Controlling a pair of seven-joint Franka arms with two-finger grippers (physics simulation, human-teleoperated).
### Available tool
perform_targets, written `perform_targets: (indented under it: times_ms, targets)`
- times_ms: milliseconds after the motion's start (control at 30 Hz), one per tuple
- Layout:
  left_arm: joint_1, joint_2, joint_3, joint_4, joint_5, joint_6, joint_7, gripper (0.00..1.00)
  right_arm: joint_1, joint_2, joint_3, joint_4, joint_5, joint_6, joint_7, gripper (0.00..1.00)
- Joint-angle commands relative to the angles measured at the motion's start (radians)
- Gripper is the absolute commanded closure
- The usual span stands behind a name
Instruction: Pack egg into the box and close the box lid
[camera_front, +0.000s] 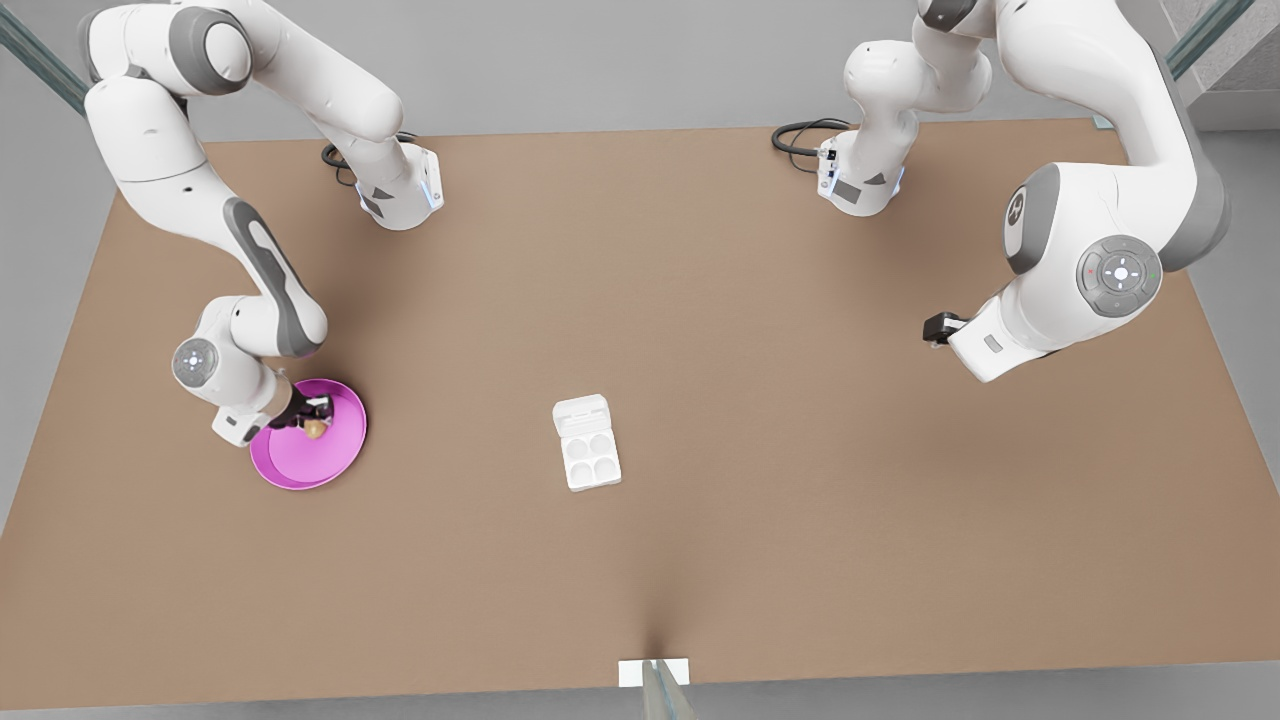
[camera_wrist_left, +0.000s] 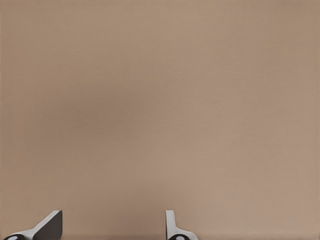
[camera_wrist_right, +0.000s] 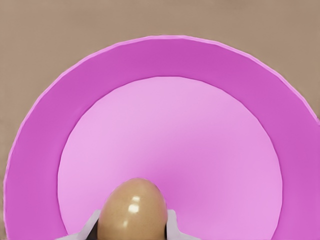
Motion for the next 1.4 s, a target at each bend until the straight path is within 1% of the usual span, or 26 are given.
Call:
perform_targets:
  times_ms: [0, 33, 100, 133, 200, 300, 333, 400, 500, 567, 600, 633, 667, 700, 733, 767, 833, 867, 967, 1067, 1200, 1367]
  targets:
    - [0.000, -0.001, 0.000, 0.000, 0.001, -0.001, -0.001, 0.00, -0.006, -0.007, 0.033, 0.026, 0.003, -0.032, 0.051, 0.59]
    - [0.000, -0.001, 0.000, 0.000, 0.001, -0.001, 0.001, 0.00, -0.014, -0.007, 0.087, 0.081, 0.004, -0.104, 0.088, 0.59]
    - [0.000, -0.001, 0.000, 0.000, 0.001, -0.001, 0.001, 0.00, -0.012, -0.005, 0.158, 0.189, 0.004, -0.241, 0.166, 0.59]
    - [0.000, -0.001, 0.000, 0.000, 0.001, -0.001, -0.001, 0.00, 0.006, -0.005, 0.165, 0.232, 0.004, -0.272, 0.197, 0.59]
    - [0.000, -0.001, 0.000, 0.000, 0.001, -0.001, -0.001, 0.00, 0.009, -0.002, 0.210, 0.270, 0.004, -0.281, 0.251, 0.59]
    - [0.000, -0.001, 0.000, 0.000, 0.001, -0.003, -0.001, 0.00, 0.074, 0.016, 0.210, 0.333, 0.007, -0.282, 0.298, 0.59]
    - [0.000, -0.001, 0.000, -0.006, 0.001, -0.001, -0.001, 0.00, 0.101, 0.021, 0.208, 0.338, 0.060, -0.281, 0.301, 0.59]
    - [0.000, -0.001, 0.000, -0.007, 0.001, -0.001, -0.001, 0.00, 0.152, 0.041, 0.197, 0.376, 0.063, -0.275, 0.332, 0.58]
    - [0.000, -0.001, 0.000, -0.007, 0.001, 0.000, -0.001, 0.00, 0.238, 0.148, 0.194, 0.491, 0.050, -0.275, 0.435, 0.58]
    - [0.000, -0.001, 0.000, -0.007, 0.001, 0.000, -0.001, 0.00, 0.362, 0.206, 0.179, 0.575, 0.049, -0.282, 0.612, 0.58]
    - [0.000, -0.001, 0.000, -0.007, 0.001, 0.000, -0.001, 0.00, 0.489, 0.208, 0.099, 0.620, 0.053, -0.295, 0.698, 0.58]
    - [0.000, -0.001, 0.000, -0.007, 0.001, -0.001, -0.001, 0.00, 0.541, 0.232, 0.078, 0.673, 0.058, -0.319, 0.740, 0.58]
    - [0.000, -0.001, 0.000, -0.007, 0.001, -0.001, -0.001, 0.00, 0.583, 0.257, 0.075, 0.744, 0.056, -0.364, 0.774, 0.58]
    - [0.000, -0.001, 0.000, -0.007, 0.001, -0.001, -0.001, 0.00, 0.636, 0.281, 0.035, 0.796, 0.058, -0.394, 0.792, 0.58]
    - [0.000, -0.001, 0.000, -0.007, 0.001, -0.001, -0.001, 0.00, 0.658, 0.301, 0.027, 0.835, 0.056, -0.427, 0.810, 0.58]
    - [0.000, -0.001, 0.000, -0.007, 0.001, -0.001, -0.001, 0.00, 0.696, 0.314, -0.006, 0.862, 0.056, -0.427, 0.826, 0.58]
    - [0.000, -0.001, 0.000, -0.007, 0.001, 0.000, -0.001, 0.00, 0.721, 0.341, -0.014, 0.908, 0.056, -0.431, 0.841, 0.58]
    - [0.000, -0.001, 0.000, -0.007, 0.001, 0.002, -0.001, 0.00, 0.750, 0.352, -0.042, 0.936, 0.056, -0.431, 0.847, 0.58]
    - [0.000, -0.001, 0.000, -0.012, 0.001, 0.002, -0.001, 0.00, 0.785, 0.377, -0.045, 0.963, 0.115, -0.431, 0.889, 0.58]
    - [0.000, -0.001, 0.000, -0.012, 0.001, 0.002, -0.001, 0.00, 0.842, 0.372, -0.046, 0.959, 0.173, -0.427, 1.013, 0.58]
    - [0.000, -0.001, 0.000, -0.013, 0.001, 0.002, -0.001, 0.00, 0.894, 0.364, -0.046, 0.945, 0.175, -0.424, 1.108, 0.58]
    - [0.000, -0.001, 0.000, -0.013, 0.001, 0.002, -0.001, 0.00, 0.897, 0.367, -0.051, 0.930, 0.167, -0.411, 1.119, 0.58]
